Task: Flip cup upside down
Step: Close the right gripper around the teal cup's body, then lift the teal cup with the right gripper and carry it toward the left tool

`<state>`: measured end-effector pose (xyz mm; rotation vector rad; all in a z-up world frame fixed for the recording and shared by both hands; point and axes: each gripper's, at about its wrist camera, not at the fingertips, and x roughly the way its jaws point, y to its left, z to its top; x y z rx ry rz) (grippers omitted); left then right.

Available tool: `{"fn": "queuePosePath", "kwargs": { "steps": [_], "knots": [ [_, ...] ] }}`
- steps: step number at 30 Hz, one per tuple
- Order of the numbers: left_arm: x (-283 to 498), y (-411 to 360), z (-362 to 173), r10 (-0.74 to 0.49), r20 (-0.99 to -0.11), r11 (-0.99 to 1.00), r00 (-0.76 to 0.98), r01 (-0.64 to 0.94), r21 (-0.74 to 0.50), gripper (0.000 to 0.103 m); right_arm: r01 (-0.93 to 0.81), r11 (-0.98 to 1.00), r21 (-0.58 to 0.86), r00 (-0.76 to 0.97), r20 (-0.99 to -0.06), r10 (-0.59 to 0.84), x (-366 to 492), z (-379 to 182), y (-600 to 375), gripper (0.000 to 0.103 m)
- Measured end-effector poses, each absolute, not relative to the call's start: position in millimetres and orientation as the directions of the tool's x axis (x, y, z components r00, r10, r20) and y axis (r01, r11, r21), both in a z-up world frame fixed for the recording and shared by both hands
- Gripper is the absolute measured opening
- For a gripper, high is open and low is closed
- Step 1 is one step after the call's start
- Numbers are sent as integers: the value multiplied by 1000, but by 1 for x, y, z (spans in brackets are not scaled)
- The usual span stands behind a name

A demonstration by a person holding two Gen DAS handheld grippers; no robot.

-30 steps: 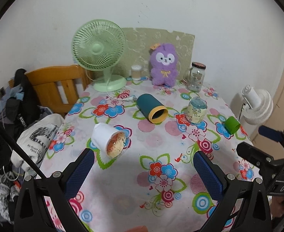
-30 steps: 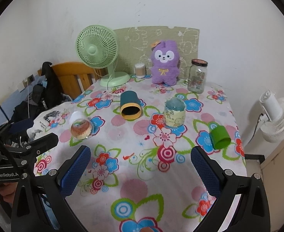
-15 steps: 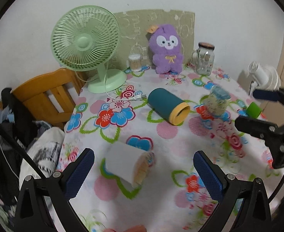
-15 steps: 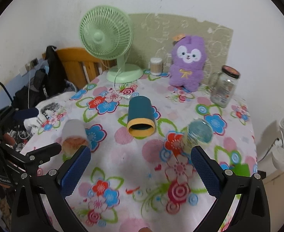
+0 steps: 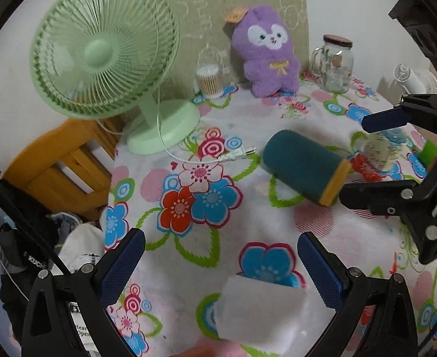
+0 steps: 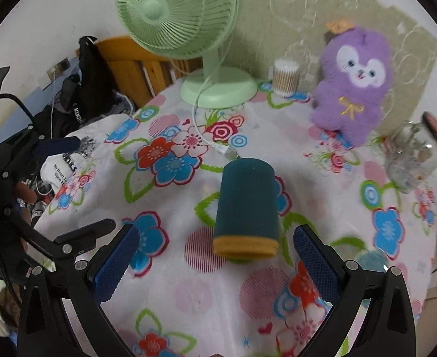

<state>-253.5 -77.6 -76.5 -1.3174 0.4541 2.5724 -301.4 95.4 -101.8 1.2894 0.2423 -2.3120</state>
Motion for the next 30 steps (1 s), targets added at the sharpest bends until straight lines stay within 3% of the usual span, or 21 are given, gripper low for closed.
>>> {"fn": "queuePosePath", "kwargs": {
  "steps": [11,18,21,23,30],
  "knots": [
    [-283,-81,-106,37,-860,-922,-508,-348,166,103,456,-882,117,-332,-897,-291,-356,-145,91,103],
    [-287,-71,-117,14,-866,-906,-500,-374,201,103,456,-885,92,-309,-916,-255,-368,-159,88,97],
    [-287,-67,-117,8,-864,-902,-504,-377,212,103,451,-886,107,-284,-924,-256,-373,-164,89,88],
    [-288,-65,-117,3,-864,-900,-504,-377,216,103,447,-886,121,-256,-932,-256,-378,-169,89,77],
    [-287,-64,-115,-3,-860,-901,-511,-372,224,103,427,-894,135,-241,-936,-256,-382,-175,92,70]
  ]
}}
